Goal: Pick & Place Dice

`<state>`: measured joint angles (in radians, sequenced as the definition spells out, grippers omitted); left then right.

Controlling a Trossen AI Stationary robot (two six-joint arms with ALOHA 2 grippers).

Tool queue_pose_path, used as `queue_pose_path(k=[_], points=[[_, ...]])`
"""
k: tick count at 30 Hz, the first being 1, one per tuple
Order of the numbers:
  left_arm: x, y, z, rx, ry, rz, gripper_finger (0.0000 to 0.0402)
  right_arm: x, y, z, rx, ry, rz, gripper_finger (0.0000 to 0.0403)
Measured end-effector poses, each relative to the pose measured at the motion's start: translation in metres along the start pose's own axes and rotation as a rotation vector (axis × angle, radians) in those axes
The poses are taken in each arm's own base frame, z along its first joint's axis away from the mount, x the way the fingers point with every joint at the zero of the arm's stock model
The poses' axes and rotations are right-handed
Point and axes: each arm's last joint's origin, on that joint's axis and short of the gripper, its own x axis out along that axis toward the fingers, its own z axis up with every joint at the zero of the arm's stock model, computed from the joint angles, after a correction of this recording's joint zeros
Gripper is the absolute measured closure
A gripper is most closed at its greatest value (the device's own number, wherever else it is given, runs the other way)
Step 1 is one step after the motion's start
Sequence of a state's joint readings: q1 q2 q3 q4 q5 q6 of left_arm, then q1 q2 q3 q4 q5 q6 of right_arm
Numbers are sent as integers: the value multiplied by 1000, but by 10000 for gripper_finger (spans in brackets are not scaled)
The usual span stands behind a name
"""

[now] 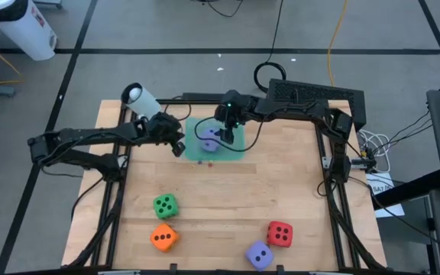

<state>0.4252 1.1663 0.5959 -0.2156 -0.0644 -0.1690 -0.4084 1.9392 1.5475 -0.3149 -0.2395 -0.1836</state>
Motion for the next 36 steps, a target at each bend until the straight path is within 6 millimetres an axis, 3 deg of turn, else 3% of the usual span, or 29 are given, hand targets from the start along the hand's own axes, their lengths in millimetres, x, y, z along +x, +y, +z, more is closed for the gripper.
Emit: queue_pose_path(k=[4,8,10,16,24,30,36], points=[[9,1,-13,-12,38,-29,399,2,10,1,34,6,15,237],[10,1,-13,-12,26,-14,397,-4,18,2,45,32,29,362],[10,2,-14,-14,30,15,396,-4,21,1,40,52,19,390],[7,4,-17,-24,54,51,395,-6,28,-9,78,173,18,396],[26,3,-18,-15,61,55,398,-4,33,-10,85,175,87,400],[42,8,-20,-26,86,34,398,20,23,-17,103,157,83,402],[47,9,-21,-34,91,2,392,41,7,-33,154,195,63,402]])
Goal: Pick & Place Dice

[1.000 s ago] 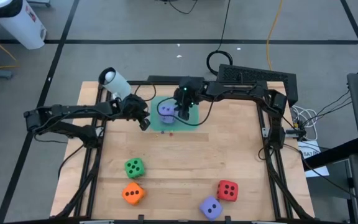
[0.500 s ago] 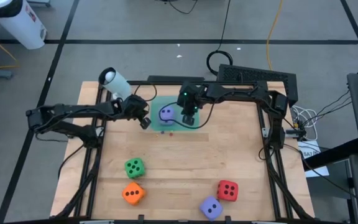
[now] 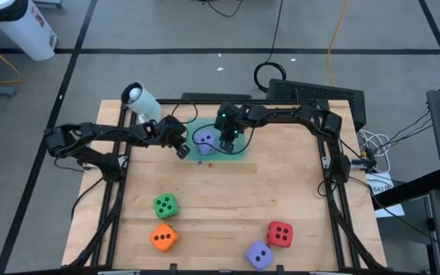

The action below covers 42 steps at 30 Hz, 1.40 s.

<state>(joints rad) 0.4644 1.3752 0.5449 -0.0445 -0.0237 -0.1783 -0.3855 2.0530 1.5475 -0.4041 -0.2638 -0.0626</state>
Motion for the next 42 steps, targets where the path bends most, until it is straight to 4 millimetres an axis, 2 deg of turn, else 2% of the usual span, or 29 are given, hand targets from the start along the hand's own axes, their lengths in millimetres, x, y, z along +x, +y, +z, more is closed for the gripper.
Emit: queue_pose_path(k=[7,20,23,28,32,42], points=[[0,-3,6,21,-57,-78,395,22,-2,-2,-14,-41,122,402],[-1,-6,9,29,-87,-98,396,24,10,2,-94,-76,234,403],[-1,-6,9,26,-85,-97,398,24,8,2,-79,-77,187,403],[-1,-6,9,26,-84,-96,392,23,4,3,-53,-83,157,403],[-1,-6,9,26,-84,-96,398,15,6,7,-28,-98,153,403],[-1,-6,9,33,-85,-89,396,-7,30,10,-72,-72,185,403]])
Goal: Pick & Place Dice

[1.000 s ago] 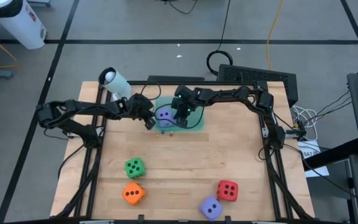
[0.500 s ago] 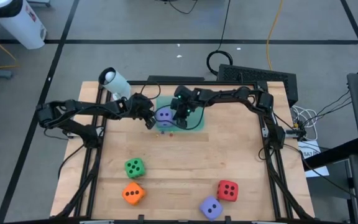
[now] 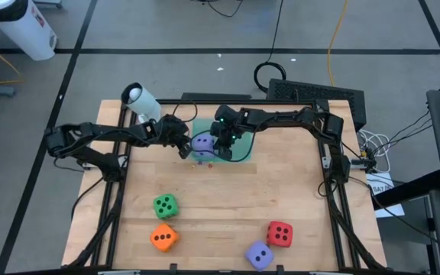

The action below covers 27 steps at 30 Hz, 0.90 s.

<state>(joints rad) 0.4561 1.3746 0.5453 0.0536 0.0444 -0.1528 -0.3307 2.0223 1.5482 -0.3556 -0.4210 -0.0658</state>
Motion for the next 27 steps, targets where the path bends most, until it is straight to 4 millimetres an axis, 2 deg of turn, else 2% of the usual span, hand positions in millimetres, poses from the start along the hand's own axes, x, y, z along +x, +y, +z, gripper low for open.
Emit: queue_pose_path(k=[7,10,14,17,20,27], points=[[0,0,0,0,1,0,398,0,0,-5,25,52,2,403],[0,0,0,0,5,1,394,-4,7,-6,25,78,2,403],[0,0,0,-1,5,1,385,-17,16,-4,7,110,-142,403],[0,0,0,-7,6,1,390,-23,14,-3,2,116,-288,403],[0,-1,-1,-14,11,-24,398,-25,7,-3,12,101,-266,403],[0,-4,-2,-18,25,-65,384,3,-7,-10,35,86,-130,403]])
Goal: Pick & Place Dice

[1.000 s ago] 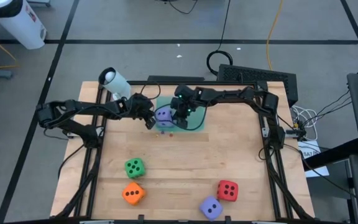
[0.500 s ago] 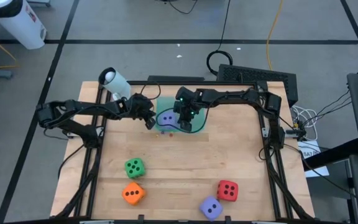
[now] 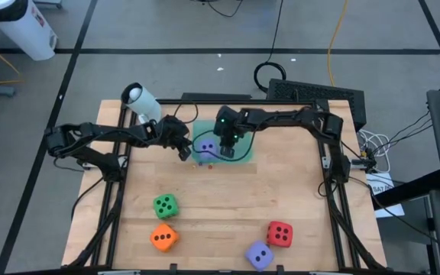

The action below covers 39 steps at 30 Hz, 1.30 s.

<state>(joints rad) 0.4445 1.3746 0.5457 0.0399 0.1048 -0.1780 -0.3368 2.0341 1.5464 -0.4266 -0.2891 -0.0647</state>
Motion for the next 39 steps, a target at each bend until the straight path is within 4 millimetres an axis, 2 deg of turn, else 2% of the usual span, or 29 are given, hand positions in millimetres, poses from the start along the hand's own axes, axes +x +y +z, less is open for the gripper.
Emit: queue_pose_path(k=[5,8,17,23,29,33,39], points=[[0,-3,2,15,-19,-12,398,11,7,1,-20,-18,65,403],[0,-3,2,18,-25,-12,392,13,10,0,-25,-13,69,403],[0,-3,3,19,-30,-2,398,12,9,3,-33,-39,66,403],[0,-2,3,31,-41,38,383,13,12,2,-23,-32,70,403],[0,-1,3,47,-44,60,398,14,15,2,-5,-23,75,403],[0,-1,3,55,-44,63,389,12,16,3,-20,-31,72,403],[-8,-2,7,73,-78,62,396,4,17,5,-25,-36,39,403]])
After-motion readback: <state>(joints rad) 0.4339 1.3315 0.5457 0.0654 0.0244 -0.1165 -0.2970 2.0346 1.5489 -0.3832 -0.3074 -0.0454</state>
